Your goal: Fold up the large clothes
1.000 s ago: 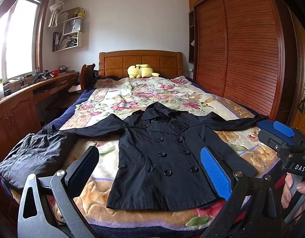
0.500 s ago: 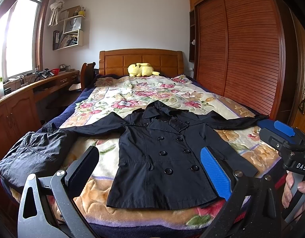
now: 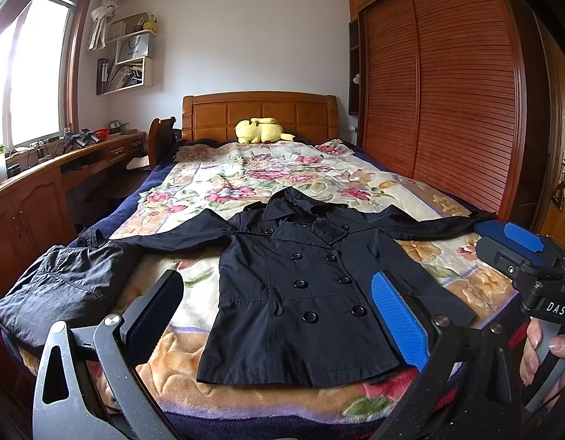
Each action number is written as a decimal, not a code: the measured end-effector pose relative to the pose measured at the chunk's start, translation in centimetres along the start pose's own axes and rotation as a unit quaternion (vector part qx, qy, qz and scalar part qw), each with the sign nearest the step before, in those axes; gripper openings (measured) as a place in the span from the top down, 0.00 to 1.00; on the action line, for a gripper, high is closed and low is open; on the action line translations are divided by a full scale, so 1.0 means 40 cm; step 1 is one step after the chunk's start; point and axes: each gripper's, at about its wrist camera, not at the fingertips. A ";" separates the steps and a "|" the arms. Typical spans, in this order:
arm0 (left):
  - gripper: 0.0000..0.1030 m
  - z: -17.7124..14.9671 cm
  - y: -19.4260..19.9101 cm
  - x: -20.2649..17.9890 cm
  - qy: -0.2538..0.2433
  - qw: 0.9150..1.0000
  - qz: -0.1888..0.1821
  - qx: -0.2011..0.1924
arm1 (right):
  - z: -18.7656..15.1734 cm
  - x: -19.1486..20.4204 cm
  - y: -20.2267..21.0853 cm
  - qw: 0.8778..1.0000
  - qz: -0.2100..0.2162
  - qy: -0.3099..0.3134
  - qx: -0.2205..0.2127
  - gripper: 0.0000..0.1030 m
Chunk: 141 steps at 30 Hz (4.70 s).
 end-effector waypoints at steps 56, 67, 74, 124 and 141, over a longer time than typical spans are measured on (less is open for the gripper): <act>0.00 -0.137 -0.479 0.246 0.004 0.988 0.093 0.120 | -0.018 -0.061 -0.658 0.985 0.100 0.067 0.122 0.00; 0.00 -0.113 -0.697 0.365 0.046 0.978 0.095 0.180 | -0.096 -0.079 -0.701 0.975 0.125 0.079 0.169 0.00; 0.00 -0.062 -0.833 0.436 0.063 0.974 0.096 0.197 | -0.089 -0.087 -0.725 0.974 0.131 0.066 0.174 0.00; 0.98 0.203 -0.845 0.158 -0.046 0.984 0.007 0.171 | -0.094 -0.077 -0.753 0.974 0.134 0.061 0.172 0.00; 0.61 0.103 -0.724 0.223 -0.040 0.980 -0.011 0.197 | -0.095 -0.071 -0.753 0.973 0.134 0.065 0.174 0.00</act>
Point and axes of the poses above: each gripper's, at about its wrist camera, not at the fingertips, and y roughly against the way its jaws point, x to its left, z to its top, and after that the axes turned 6 degrees about z, right-handed
